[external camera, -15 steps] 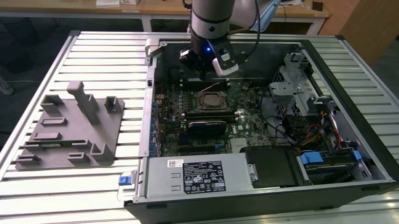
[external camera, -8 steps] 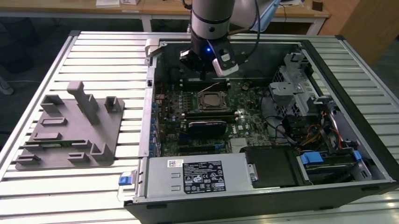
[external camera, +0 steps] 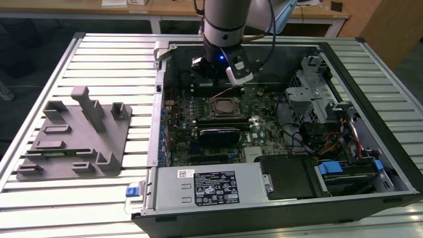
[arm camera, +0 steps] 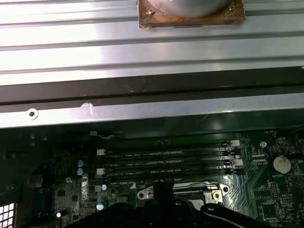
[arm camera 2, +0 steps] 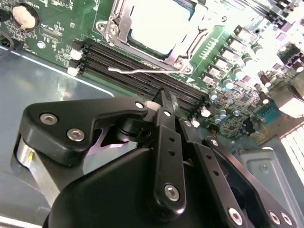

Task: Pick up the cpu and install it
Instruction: 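Install the first cpu locking lever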

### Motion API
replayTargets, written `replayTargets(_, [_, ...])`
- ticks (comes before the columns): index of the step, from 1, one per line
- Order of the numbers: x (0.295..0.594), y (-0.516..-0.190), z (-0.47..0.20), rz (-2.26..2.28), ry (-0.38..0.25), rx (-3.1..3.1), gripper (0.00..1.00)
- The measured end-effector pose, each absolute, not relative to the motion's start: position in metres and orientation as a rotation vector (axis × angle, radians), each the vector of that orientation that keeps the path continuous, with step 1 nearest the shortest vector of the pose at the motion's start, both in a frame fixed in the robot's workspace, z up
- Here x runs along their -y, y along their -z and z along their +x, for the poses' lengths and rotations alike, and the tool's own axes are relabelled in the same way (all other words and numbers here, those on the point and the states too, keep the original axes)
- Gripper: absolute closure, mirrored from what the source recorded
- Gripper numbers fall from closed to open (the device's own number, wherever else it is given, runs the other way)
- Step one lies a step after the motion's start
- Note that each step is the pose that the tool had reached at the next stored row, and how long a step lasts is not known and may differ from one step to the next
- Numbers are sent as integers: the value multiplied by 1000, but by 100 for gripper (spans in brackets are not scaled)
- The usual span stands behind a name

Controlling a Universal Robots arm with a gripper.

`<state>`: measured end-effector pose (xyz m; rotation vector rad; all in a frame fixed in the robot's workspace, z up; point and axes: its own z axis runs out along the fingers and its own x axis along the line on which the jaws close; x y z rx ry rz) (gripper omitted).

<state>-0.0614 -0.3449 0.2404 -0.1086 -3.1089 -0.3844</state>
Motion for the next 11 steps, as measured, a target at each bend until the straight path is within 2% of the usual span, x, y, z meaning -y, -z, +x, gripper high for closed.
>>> replayTargets(11, [345,-232,-43,-107,387,3117,89])
